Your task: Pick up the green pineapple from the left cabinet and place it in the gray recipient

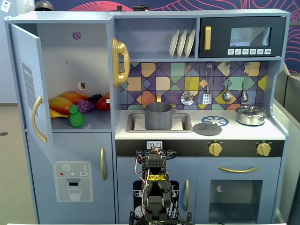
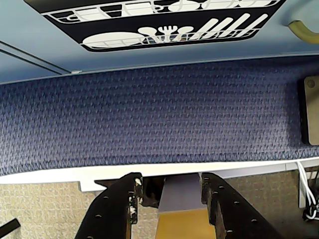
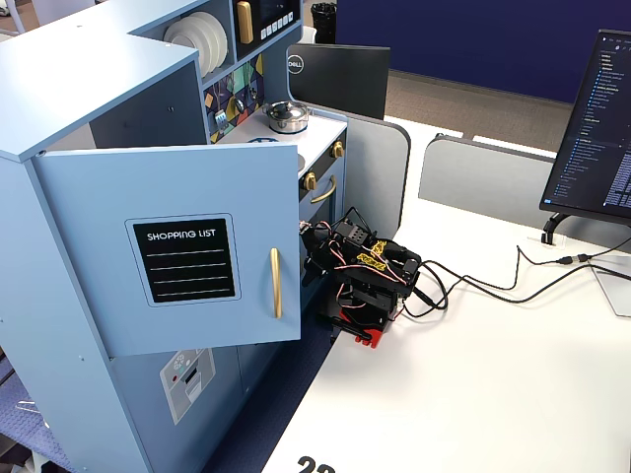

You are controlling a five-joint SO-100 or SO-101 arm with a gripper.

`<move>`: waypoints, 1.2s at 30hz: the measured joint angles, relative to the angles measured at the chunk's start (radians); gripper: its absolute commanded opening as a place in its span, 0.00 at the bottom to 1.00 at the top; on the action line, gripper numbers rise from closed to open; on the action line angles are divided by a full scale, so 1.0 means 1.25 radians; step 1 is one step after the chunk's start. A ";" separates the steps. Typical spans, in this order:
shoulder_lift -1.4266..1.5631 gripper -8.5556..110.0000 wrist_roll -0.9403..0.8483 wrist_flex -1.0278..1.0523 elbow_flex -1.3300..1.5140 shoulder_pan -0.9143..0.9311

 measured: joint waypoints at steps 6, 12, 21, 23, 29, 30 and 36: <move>0.000 0.07 0.000 0.000 0.000 0.000; 0.000 0.19 0.040 -0.010 0.000 -0.029; -0.093 0.22 0.011 -0.686 0.011 -0.540; -0.164 0.21 -0.056 -0.890 -0.045 -0.648; -0.331 0.22 -0.114 -1.158 -0.232 -0.696; -0.352 0.22 -0.114 -1.168 -0.254 -0.692; -0.458 0.30 -0.104 -1.206 -0.357 -0.654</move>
